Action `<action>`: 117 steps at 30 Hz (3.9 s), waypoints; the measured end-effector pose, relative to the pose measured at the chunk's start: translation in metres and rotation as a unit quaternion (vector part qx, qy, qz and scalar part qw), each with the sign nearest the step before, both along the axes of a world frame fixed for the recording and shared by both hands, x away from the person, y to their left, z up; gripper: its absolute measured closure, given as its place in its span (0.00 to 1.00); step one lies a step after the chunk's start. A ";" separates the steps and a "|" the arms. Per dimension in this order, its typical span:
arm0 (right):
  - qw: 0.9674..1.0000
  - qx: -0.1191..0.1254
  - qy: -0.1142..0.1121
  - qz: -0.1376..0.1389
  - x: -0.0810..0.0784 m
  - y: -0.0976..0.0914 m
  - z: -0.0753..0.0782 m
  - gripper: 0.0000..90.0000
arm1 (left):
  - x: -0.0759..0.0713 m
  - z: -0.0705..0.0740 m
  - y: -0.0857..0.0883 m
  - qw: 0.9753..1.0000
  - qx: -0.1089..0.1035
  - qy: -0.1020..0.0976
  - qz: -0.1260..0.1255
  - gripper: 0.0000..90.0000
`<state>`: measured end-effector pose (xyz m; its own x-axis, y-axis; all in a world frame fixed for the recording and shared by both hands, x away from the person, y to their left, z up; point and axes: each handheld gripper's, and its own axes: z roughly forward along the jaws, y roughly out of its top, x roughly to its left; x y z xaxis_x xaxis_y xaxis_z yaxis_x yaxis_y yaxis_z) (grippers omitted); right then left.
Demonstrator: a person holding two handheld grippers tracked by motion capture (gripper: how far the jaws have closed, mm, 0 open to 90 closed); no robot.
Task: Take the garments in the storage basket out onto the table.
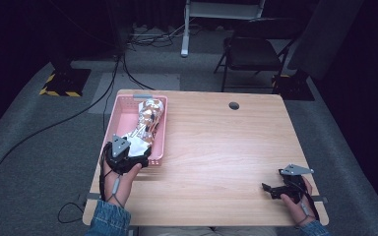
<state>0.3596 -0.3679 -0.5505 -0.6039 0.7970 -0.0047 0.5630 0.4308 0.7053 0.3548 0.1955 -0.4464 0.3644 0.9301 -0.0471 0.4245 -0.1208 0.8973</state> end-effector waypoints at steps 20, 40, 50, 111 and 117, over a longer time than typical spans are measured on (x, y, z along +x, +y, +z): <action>1.000 0.000 0.000 0.000 0.000 0.000 0.000 0.00 | 0.034 0.018 -0.005 1.000 0.007 -0.005 0.003 0.07; 1.000 0.000 0.000 0.000 0.000 0.000 0.000 0.00 | 0.075 0.025 -0.007 1.000 0.018 0.002 0.012 0.07; 1.000 0.000 0.000 0.000 0.000 0.000 0.000 0.00 | 0.101 0.015 -0.005 1.000 0.017 0.015 0.021 0.06; 1.000 0.000 0.000 -0.001 0.000 0.000 0.000 0.00 | 0.170 -0.071 -0.006 0.978 0.071 0.196 0.024 0.38; 1.000 0.000 0.000 -0.001 0.000 0.000 0.000 0.00 | 0.169 -0.072 -0.007 0.977 0.057 0.204 0.032 0.48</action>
